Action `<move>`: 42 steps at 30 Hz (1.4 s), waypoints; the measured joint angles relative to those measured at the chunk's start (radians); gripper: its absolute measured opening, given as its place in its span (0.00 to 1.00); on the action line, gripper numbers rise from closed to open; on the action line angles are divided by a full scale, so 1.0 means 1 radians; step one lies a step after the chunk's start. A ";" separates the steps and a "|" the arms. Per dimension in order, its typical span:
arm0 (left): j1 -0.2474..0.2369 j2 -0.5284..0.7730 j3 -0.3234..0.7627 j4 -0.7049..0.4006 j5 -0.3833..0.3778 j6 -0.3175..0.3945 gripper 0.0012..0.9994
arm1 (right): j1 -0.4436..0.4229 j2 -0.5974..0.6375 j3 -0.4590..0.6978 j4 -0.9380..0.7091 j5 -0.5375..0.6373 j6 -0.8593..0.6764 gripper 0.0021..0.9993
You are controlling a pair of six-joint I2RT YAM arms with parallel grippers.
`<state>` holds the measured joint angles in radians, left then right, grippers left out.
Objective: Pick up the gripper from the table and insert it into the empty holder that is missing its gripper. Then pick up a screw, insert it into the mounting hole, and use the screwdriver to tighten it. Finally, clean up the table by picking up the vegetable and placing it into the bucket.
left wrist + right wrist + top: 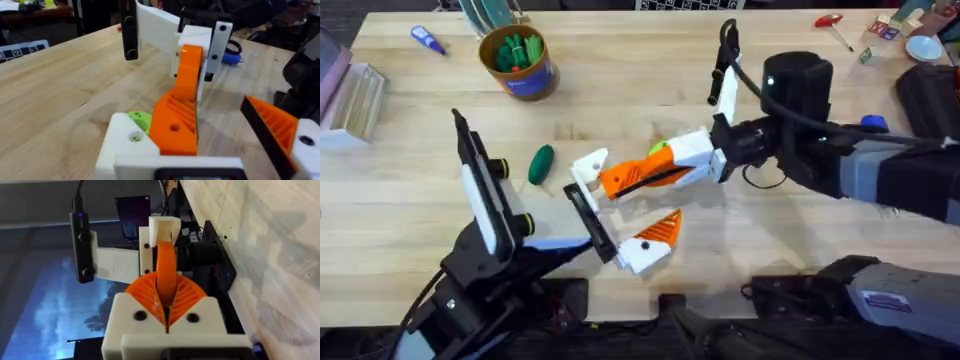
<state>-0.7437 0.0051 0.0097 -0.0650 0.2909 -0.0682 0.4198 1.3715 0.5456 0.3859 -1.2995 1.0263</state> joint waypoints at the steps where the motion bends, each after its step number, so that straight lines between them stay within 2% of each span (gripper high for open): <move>1: 0.000 0.000 0.000 0.000 -0.002 0.000 0.99 | 0.001 0.002 0.004 0.000 0.000 0.002 0.01; 11: 0.001 0.000 0.000 -0.001 -0.005 -0.004 0.99 | 0.010 0.018 0.026 0.007 0.063 0.028 0.01; 19: 0.011 0.000 0.000 -0.006 -0.067 -0.012 0.99 | 0.060 0.083 0.028 0.176 0.129 0.120 0.01; 26: 0.014 0.000 0.000 -0.010 -0.100 -0.035 0.99 | 0.123 0.133 0.048 0.244 0.225 0.169 0.01; 34: 0.024 0.000 0.000 -0.014 -0.143 -0.049 0.99 | 0.135 0.211 0.114 0.247 0.227 0.179 0.01; 42: 0.024 0.000 0.000 -0.015 -0.151 -0.059 0.99 | 0.134 0.281 0.168 0.249 0.202 0.179 0.01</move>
<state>-0.7193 0.0055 0.0097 -0.0803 0.1401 -0.1274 0.5541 1.6520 0.7141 0.6353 -1.0978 1.2055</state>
